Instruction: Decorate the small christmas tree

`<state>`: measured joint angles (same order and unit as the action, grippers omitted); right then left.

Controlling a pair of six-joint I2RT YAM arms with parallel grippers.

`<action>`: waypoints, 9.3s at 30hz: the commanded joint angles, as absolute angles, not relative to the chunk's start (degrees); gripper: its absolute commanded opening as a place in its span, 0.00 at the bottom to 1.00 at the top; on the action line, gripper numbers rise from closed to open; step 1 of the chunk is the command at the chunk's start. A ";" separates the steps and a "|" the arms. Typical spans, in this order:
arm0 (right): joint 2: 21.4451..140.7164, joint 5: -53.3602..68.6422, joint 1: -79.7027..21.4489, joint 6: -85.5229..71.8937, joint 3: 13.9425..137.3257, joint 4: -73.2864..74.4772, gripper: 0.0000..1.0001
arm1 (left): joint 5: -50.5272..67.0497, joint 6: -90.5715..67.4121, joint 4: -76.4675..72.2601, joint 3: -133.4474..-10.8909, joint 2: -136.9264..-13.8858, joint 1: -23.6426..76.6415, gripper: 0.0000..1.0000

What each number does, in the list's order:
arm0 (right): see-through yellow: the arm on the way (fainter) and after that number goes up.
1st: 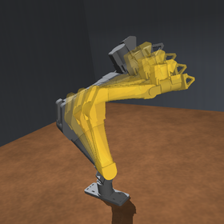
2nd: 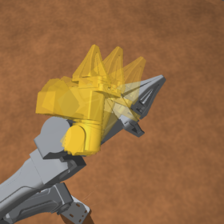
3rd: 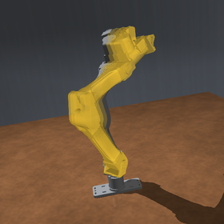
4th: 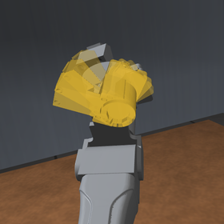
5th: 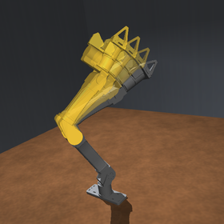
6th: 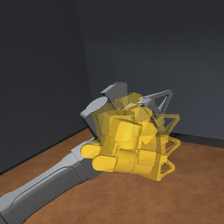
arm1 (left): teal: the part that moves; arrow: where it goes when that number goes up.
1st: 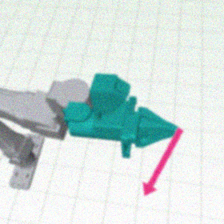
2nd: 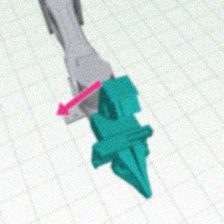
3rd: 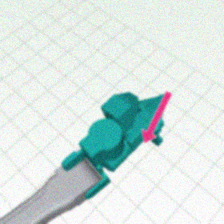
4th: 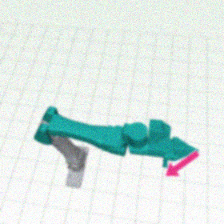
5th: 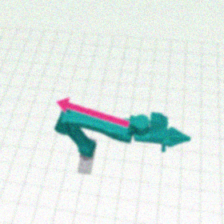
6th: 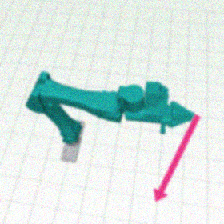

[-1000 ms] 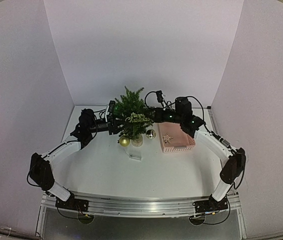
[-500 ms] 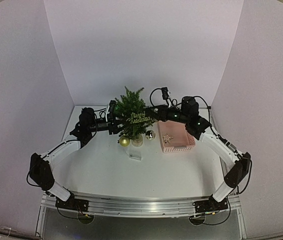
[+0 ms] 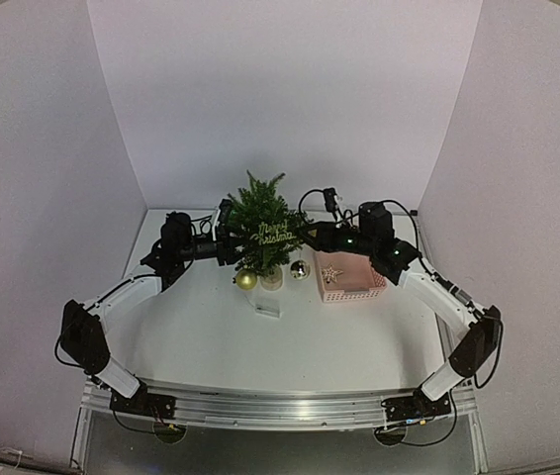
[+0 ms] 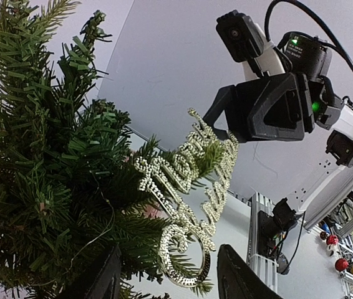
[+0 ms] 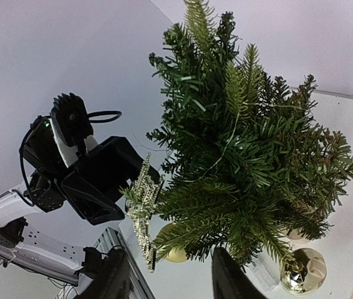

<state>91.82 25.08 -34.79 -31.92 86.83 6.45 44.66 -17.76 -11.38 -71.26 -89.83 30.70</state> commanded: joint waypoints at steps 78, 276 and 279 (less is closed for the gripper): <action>121.15 -5.94 -57.28 -71.32 89.67 55.34 0.39 | 26.35 -3.66 -7.23 -55.81 -59.48 28.07 0.86; 120.92 -6.25 -56.18 -63.28 76.27 39.86 0.49 | 52.57 31.82 36.01 -57.33 -63.55 28.56 0.79; 119.94 -6.88 -56.21 -64.17 74.38 39.09 0.41 | 52.34 31.88 36.01 -57.37 -63.42 28.56 0.79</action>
